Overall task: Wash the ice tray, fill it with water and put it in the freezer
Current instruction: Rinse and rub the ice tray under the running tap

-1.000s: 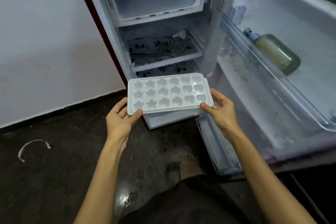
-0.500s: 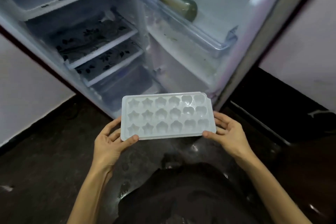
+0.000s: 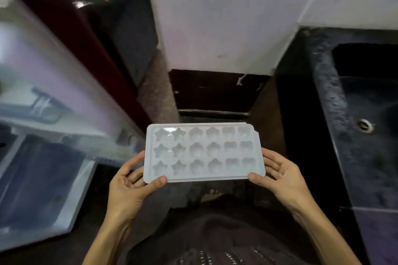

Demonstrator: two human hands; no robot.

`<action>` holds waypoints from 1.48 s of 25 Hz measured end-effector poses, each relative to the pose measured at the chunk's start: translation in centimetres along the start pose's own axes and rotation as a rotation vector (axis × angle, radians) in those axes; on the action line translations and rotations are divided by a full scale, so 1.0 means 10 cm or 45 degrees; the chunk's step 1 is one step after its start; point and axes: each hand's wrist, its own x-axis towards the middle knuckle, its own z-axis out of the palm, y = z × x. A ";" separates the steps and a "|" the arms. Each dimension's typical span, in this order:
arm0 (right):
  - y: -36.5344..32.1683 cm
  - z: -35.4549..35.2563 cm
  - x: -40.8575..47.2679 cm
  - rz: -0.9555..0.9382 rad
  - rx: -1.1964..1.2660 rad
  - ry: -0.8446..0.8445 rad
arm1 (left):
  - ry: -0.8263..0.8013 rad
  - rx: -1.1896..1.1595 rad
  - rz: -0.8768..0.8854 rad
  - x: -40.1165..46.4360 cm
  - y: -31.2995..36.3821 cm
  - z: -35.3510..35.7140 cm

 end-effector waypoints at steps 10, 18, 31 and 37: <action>-0.12 -1.16 -0.14 -0.062 0.406 0.541 | -0.666 0.199 0.038 0.95 0.42 1.73; -0.12 -1.56 -0.15 -0.075 0.625 0.990 | -1.112 0.372 -0.055 1.51 0.55 3.18; -0.36 -1.99 0.47 -0.281 1.190 1.703 | -1.885 0.667 -0.368 2.20 0.67 5.74; -0.42 -2.42 0.70 -0.314 1.210 1.822 | -1.918 0.566 -0.657 2.08 0.43 6.45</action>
